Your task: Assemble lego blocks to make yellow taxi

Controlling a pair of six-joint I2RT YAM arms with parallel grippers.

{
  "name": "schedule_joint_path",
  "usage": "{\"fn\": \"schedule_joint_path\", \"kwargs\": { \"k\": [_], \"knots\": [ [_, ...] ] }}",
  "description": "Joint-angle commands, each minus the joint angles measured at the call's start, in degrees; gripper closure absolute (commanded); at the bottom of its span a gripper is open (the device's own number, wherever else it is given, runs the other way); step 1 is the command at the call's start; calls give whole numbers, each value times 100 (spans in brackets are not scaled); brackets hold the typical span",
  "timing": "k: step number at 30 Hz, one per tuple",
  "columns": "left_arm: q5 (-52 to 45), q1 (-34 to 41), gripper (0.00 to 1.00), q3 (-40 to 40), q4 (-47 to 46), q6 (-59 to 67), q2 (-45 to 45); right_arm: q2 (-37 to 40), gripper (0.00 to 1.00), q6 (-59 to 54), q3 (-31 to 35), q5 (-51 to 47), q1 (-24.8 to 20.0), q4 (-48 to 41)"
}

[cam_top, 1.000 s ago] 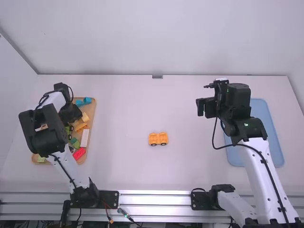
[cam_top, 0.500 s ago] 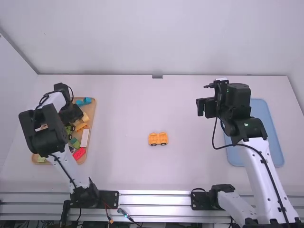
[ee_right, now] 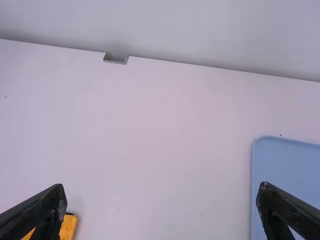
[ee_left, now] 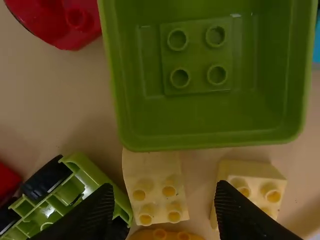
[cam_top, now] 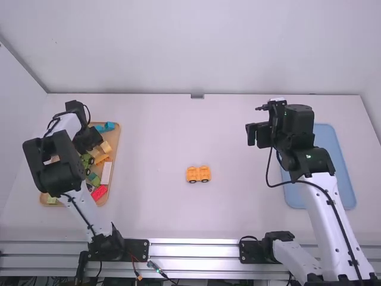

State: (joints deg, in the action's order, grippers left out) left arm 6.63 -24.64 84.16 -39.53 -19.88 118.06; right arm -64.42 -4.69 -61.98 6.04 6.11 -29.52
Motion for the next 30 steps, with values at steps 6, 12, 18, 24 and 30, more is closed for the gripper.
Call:
{"fn": "schedule_joint_path", "kwargs": {
  "k": [6, 12, 18, 24, 30],
  "knots": [
    [90, -7, 46, -85, 35, -146, 44, -20, 1, 20, -181, -4, 22, 11],
    [90, -11, 47, -442, 328, -177, 44, -20, 1, 17, -181, -2, 28, 11],
    [92, -11, 50, -481, 247, -234, 44, -20, 1, 15, -181, 0, 28, 13],
    [308, -4, 50, -573, 212, -525, 44, -20, 1, 15, -181, -2, 26, -7],
    [306, -4, 50, -844, 516, -627, 44, -20, 1, 15, -181, -2, 26, -28]
  ]
}}
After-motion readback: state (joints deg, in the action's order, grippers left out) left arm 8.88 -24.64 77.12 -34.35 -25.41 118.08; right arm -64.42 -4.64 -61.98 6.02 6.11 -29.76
